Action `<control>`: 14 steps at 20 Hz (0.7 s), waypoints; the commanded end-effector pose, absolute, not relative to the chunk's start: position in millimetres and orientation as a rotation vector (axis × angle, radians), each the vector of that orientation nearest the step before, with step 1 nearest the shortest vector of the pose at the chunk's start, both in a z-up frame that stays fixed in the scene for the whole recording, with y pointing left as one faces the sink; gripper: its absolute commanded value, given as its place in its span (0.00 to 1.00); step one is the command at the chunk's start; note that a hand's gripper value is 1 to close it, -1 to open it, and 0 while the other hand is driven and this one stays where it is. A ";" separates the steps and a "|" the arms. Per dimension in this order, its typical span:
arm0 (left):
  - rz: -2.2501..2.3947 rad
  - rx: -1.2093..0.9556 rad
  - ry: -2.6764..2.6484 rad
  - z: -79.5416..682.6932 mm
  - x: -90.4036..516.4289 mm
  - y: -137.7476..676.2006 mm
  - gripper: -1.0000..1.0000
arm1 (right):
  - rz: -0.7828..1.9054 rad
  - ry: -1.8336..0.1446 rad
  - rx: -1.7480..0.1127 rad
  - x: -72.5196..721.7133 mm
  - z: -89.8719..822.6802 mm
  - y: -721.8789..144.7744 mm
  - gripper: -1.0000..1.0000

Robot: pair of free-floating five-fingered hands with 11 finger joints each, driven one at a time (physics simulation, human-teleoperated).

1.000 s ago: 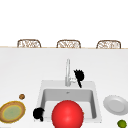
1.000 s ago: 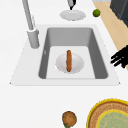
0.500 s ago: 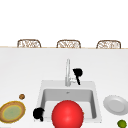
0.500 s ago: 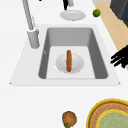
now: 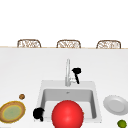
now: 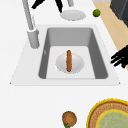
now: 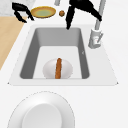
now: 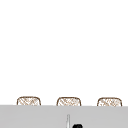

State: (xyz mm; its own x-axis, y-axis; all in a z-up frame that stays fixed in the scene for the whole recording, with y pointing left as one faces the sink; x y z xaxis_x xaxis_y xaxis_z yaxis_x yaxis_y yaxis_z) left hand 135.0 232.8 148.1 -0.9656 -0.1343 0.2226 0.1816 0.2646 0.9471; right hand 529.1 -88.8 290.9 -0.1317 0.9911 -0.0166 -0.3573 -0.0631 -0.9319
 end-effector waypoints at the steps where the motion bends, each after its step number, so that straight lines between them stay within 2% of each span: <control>1: -1.761 -0.044 -2.279 148.1 135.0 232.8 0.50 | 1.520 -0.947 -0.875 558.7 277.1 -88.7 0.00; 10: -1.761 -0.044 -2.279 148.1 135.0 232.8 0.50 | 1.597 -1.008 -0.822 614.0 231.5 -97.4 0.00; 14: -1.761 -0.044 -2.279 148.1 135.0 232.8 0.50 | 1.597 -0.975 -0.761 632.6 214.8 -97.9 0.00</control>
